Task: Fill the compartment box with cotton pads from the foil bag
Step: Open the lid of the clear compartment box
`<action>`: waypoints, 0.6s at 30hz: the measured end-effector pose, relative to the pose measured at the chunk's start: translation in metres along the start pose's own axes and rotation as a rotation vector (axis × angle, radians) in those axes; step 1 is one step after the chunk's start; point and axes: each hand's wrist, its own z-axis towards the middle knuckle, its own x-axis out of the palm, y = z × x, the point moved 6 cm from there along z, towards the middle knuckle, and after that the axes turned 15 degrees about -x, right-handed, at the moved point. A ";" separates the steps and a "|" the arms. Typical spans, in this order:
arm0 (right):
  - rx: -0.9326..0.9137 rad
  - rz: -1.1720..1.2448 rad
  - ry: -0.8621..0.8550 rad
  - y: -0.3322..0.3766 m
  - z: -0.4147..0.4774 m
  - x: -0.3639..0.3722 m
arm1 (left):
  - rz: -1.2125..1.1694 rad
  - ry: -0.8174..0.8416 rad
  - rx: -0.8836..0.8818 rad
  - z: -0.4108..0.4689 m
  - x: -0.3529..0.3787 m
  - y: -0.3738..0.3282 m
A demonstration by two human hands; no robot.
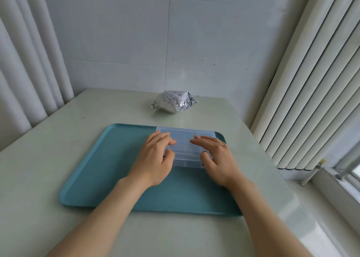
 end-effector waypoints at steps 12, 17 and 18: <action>0.210 -0.160 0.022 0.015 0.003 0.004 | -0.070 0.105 -0.044 -0.002 0.002 0.000; 0.173 -0.110 0.067 0.012 -0.005 0.002 | -0.056 0.101 -0.051 -0.005 0.001 -0.001; 0.170 -0.100 0.075 0.012 -0.006 0.002 | -0.057 0.104 -0.054 -0.006 0.001 -0.001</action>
